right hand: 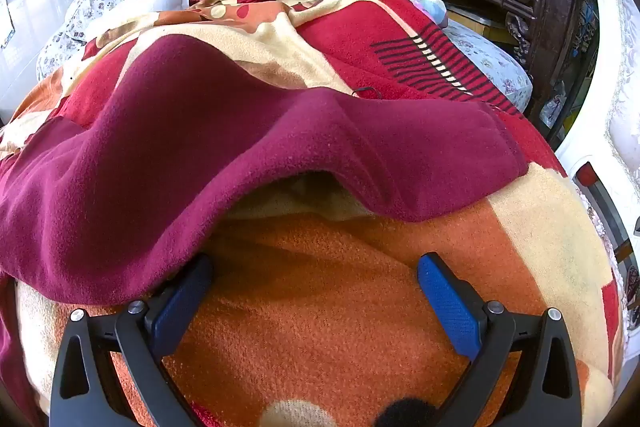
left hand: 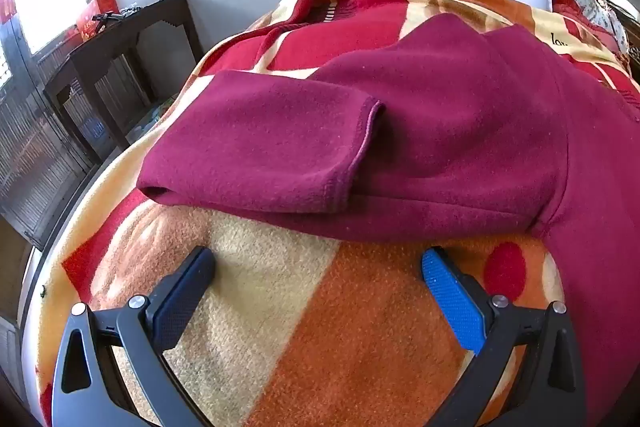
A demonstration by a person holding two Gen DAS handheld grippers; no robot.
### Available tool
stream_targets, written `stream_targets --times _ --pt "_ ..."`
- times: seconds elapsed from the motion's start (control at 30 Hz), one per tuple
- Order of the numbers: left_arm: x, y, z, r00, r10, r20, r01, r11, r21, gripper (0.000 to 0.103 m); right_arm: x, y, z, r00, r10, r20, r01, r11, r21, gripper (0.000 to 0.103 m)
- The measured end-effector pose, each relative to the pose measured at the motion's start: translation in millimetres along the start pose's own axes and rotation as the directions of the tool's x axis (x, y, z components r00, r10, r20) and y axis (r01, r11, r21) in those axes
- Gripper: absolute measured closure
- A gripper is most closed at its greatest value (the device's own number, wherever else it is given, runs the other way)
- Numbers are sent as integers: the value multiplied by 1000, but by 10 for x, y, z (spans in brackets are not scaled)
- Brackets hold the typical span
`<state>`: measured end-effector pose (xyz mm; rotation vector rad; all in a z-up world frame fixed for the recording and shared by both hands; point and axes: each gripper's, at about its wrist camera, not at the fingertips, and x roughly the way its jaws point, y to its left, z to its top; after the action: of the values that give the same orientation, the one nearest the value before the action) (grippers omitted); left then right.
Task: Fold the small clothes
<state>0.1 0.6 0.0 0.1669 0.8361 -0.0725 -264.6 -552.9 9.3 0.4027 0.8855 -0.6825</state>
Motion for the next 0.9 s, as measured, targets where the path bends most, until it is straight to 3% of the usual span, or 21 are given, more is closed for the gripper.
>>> stream_targets --times 0.1,0.17,0.57,0.8,0.9 --pt "-10 -27 0 999 51 9 -51 998 44 0 1 2 -2 1000 -1 -1 1 1000 -1 0" --pt "-4 2 1 1000 26 2 -26 999 23 0 2 2 -3 1000 -1 -1 1 1000 -1 0" --pt "-15 -23 16 999 38 -2 -38 999 31 0 4 16 -1 1000 -9 -2 9 1000 -6 0" --pt "-226 -26 -25 999 -38 -17 38 999 -31 0 -55 50 45 998 -12 -58 11 1000 -9 0" --pt "-532 -88 -91 996 -82 34 82 996 -17 0 -357 130 -93 1000 -7 -11 7 1000 -12 0"
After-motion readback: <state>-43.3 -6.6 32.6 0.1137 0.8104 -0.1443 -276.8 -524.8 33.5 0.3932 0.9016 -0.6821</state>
